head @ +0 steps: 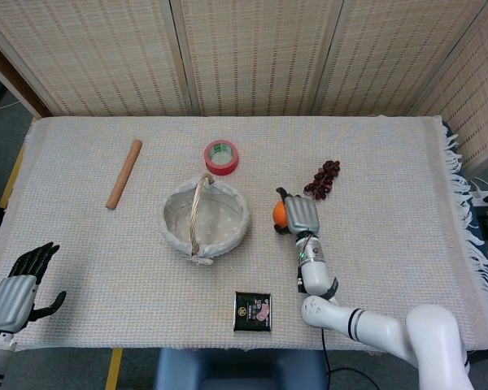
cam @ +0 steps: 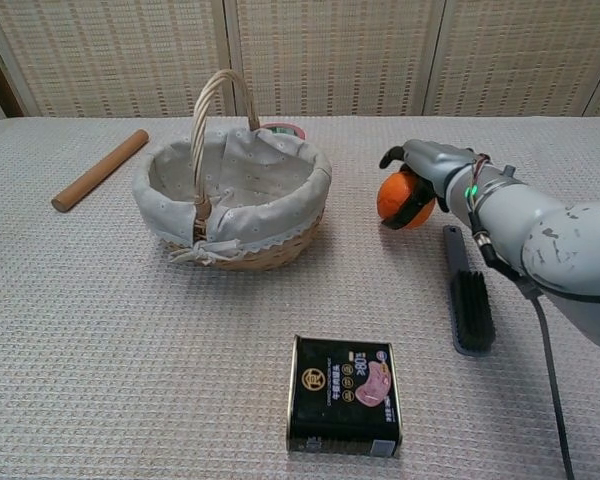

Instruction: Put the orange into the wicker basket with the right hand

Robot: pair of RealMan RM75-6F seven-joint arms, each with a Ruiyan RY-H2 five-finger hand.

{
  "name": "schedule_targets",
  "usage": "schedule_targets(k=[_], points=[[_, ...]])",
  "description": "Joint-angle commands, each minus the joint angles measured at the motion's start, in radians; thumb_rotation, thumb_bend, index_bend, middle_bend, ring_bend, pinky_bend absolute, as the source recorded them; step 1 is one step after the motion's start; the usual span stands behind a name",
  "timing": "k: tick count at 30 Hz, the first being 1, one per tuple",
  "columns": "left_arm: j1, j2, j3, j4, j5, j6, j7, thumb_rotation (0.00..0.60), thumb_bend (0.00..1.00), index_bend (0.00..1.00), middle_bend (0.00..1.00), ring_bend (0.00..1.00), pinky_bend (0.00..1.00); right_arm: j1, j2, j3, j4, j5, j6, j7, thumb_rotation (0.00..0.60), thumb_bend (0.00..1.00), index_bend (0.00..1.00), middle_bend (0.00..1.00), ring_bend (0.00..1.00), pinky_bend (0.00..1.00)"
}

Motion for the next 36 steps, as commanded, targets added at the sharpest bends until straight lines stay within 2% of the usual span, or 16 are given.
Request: schedule_targets(k=[1, 9, 13, 16, 22, 36], points=[[0.0, 0.001, 0.0, -0.002, -0.001, -0.002, -0.002, 0.6, 0.35, 0.0, 0.0, 0.0, 0.06, -0.036, 0.064, 0.02, -0.123, -0.049, 0.055, 0.04, 0.6, 0.29, 0.2, 0.63, 0.67, 0.74], [0.001, -0.002, 0.001, -0.005, 0.003, 0.002, 0.001, 0.6, 0.35, 0.0, 0.0, 0.0, 0.06, -0.081, 0.187, 0.067, -0.42, -0.127, 0.156, 0.077, 0.6, 0.29, 0.24, 0.63, 0.67, 0.74], [0.002, -0.003, 0.001, -0.008, 0.003, 0.004, 0.006, 0.6, 0.35, 0.0, 0.0, 0.0, 0.06, -0.07, 0.207, 0.064, -0.501, -0.185, 0.196, 0.048, 0.6, 0.29, 0.26, 0.63, 0.67, 0.74], [0.004, -0.004, 0.002, -0.009, 0.004, 0.007, 0.007, 0.6, 0.35, 0.0, 0.0, 0.0, 0.06, -0.052, 0.194, 0.067, -0.535, -0.188, 0.213, 0.025, 0.6, 0.29, 0.28, 0.63, 0.67, 0.74], [0.006, -0.002, 0.002, -0.01, 0.006, 0.011, 0.004, 0.6, 0.35, 0.0, 0.0, 0.0, 0.06, -0.008, 0.137, 0.06, -0.521, -0.163, 0.219, -0.02, 0.6, 0.29, 0.3, 0.63, 0.66, 0.73], [0.008, -0.002, 0.006, -0.014, 0.013, 0.012, -0.003, 0.6, 0.35, 0.0, 0.0, 0.0, 0.06, 0.071, -0.033, 0.044, -0.302, -0.166, 0.203, -0.03, 0.6, 0.29, 0.36, 0.63, 0.63, 0.71]])
